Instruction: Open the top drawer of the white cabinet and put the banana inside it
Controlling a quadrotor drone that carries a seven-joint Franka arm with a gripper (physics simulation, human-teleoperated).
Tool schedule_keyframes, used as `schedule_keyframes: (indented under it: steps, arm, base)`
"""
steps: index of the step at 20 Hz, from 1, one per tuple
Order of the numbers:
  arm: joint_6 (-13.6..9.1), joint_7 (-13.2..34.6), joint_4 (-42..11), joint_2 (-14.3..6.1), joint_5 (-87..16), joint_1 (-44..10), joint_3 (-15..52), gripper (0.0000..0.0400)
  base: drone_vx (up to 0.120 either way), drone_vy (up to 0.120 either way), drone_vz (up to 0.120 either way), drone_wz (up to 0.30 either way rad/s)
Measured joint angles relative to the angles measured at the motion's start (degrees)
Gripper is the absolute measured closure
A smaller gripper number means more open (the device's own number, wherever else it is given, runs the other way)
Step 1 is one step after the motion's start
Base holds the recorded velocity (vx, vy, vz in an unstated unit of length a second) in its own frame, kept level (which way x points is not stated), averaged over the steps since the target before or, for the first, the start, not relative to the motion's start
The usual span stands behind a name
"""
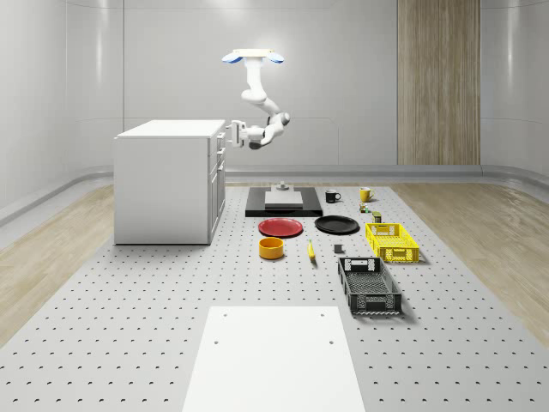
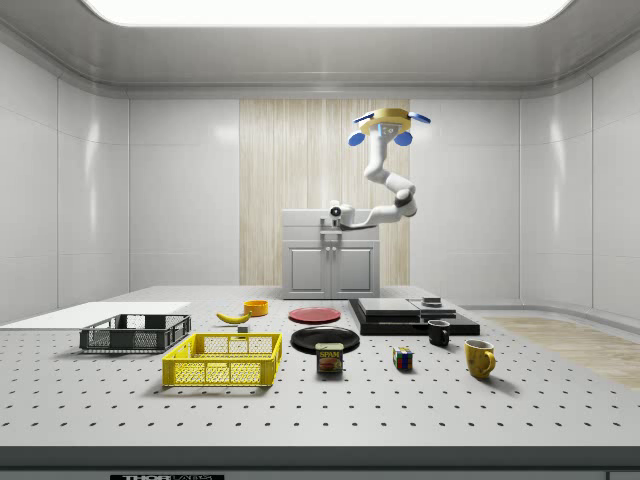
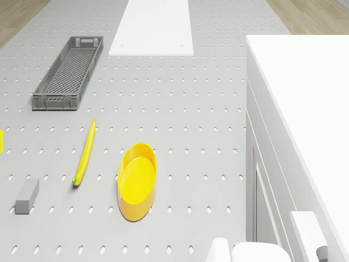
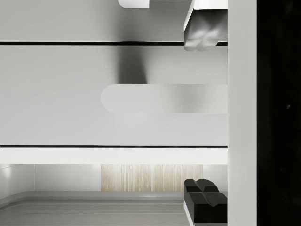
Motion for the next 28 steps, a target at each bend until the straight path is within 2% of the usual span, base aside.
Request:
schedule_keyframes:
  steps: [16, 18, 20, 21, 22, 24, 26, 28]
  arm:
    - [1.5, -0.8, 3.1, 4.6, 6.3, 0.1, 5.5, 0.0000]
    - [1.5, -1.0, 3.2, 5.1, 6.9, 0.0, 6.0, 0.0116]
    - [1.4, -1.2, 3.3, 5.4, 7.4, -0.3, 6.4, 0.0186]
    - [1.3, -1.2, 3.4, 5.6, 7.4, -0.5, 6.6, 0.0195]
    - [1.5, 3.1, 3.9, 5.0, 5.3, -0.5, 7.0, 0.0141]
    - [1.9, -4.9, 3.1, 5.9, 7.3, 0.3, 5.9, 0.0190]
    - [1.4, -4.3, 3.2, 6.2, 7.9, -0.3, 6.4, 0.0231]
    - [0.9, -2.5, 3.3, 6.1, 7.6, -0.9, 6.6, 0.0230]
  base:
    - [0.000, 0.000, 0.000, 0.000]
    - [0.000, 0.000, 0.000, 0.000]
    - [0.000, 0.000, 0.000, 0.000]
    - [0.000, 0.000, 0.000, 0.000]
    - [0.000, 0.000, 0.000, 0.000]
    - [0.000, 0.000, 0.000, 0.000]
    - [0.000, 0.000, 0.000, 0.000]
    - [0.000, 0.000, 0.000, 0.000]
